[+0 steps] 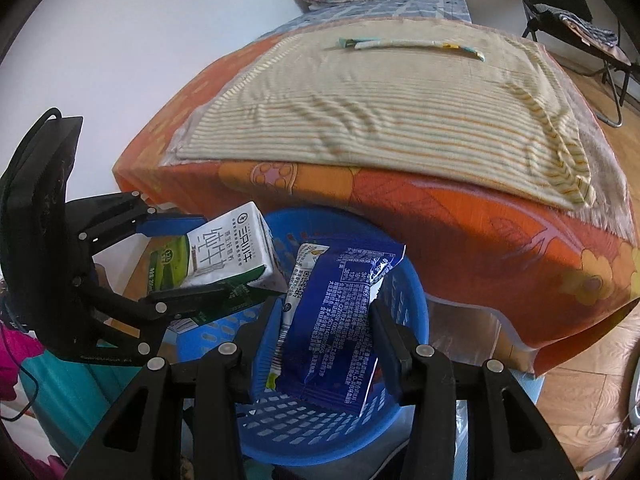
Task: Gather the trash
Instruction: 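Carry the milk carton and blue wrapper to the blue basket and release both, then move both open tools back over the bed toward the two tubes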
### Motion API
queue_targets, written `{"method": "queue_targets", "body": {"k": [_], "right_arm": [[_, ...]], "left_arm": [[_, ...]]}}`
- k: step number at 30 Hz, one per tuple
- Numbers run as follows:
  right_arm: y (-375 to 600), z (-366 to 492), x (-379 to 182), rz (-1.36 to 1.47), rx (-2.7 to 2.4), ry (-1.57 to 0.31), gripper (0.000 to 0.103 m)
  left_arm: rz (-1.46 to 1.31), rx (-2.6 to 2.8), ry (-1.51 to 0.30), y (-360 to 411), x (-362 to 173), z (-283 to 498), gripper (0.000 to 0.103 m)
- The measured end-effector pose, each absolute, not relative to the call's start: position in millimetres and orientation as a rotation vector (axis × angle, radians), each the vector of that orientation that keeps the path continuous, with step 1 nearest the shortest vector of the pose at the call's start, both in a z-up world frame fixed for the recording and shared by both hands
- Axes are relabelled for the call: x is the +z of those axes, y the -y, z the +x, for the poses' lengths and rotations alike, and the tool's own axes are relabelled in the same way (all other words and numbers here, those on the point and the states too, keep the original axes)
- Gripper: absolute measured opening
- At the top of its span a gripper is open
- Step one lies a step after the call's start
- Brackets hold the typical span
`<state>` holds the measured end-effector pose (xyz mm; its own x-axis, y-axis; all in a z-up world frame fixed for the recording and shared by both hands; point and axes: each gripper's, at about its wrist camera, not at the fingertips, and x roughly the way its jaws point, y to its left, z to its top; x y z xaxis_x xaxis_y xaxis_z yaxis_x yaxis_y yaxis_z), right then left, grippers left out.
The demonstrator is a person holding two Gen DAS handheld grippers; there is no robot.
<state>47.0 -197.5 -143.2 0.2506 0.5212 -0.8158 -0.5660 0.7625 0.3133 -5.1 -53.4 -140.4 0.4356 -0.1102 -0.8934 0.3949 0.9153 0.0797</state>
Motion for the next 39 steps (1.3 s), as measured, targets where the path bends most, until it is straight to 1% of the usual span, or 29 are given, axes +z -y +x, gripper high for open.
{"method": "queue_targets", "body": {"k": [7, 8, 9, 11, 28, 39], "right_arm": [[196.9, 47.9, -148.9, -0.05, 0.738, -1.107, 0.048], [196.9, 48.0, -149.2, -0.052, 0.737, -1.107, 0.048], [197.0, 47.5, -149.3, -0.052, 0.736, -1.107, 0.048], [196.9, 47.4, -150.1, -0.054, 0.733, -1.109, 0.051], [200.9, 48.4, -146.7, -0.061, 0.686, -1.081, 0.084], [206.6, 56.5, -137.1, -0.069, 0.628, -1.035, 0.089]], "left_arm": [[0.302, -0.322, -1.095, 53.9, -144.5, -4.1, 0.064], [0.302, -0.322, -1.095, 53.8, -144.6, -4.1, 0.066], [0.301, -0.323, -1.093, 54.1, -144.6, -4.1, 0.072], [0.301, -0.322, -1.086, 54.3, -144.4, -4.3, 0.076], [0.307, -0.311, -1.094, 52.7, -147.0, -1.4, 0.078], [0.292, -0.294, -1.078, 41.4, -140.0, 11.2, 0.078]]}}
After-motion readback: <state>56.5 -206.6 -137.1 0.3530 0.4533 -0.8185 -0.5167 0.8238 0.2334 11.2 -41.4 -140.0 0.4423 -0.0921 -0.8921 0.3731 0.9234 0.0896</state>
